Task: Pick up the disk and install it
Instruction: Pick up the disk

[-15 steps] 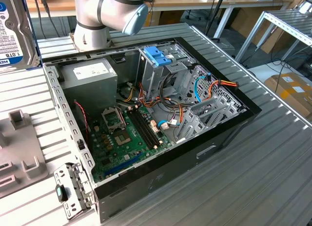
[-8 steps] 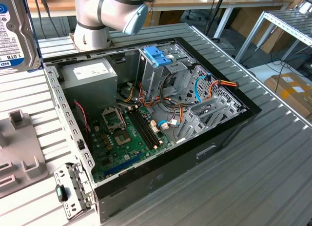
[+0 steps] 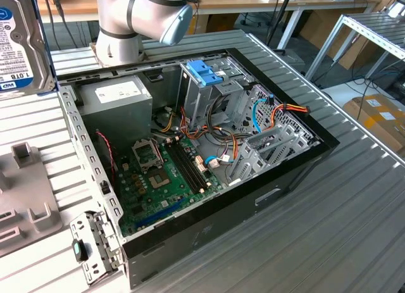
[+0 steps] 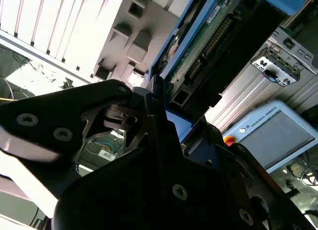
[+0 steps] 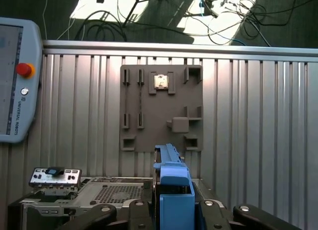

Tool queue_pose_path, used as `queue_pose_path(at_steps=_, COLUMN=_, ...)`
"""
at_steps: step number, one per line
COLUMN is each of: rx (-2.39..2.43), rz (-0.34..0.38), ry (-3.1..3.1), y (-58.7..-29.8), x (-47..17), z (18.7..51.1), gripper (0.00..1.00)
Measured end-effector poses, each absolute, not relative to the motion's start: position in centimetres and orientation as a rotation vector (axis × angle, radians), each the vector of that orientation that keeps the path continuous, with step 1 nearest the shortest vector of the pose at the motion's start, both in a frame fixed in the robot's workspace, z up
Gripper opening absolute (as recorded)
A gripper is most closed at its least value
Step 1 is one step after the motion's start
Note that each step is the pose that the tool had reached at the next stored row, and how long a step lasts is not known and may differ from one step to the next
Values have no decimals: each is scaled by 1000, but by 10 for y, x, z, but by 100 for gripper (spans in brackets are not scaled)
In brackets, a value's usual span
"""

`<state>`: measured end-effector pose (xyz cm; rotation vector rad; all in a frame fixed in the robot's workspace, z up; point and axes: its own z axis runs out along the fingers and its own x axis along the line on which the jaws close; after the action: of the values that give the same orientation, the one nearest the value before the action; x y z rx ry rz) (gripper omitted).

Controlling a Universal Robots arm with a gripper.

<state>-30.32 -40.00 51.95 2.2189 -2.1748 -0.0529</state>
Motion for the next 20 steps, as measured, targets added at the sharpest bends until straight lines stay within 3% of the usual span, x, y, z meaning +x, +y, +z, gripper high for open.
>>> queue_pose_path(at_steps=20, rx=2219, rz=-53, ry=-2175, y=-411, x=-288, z=518, gripper=37)
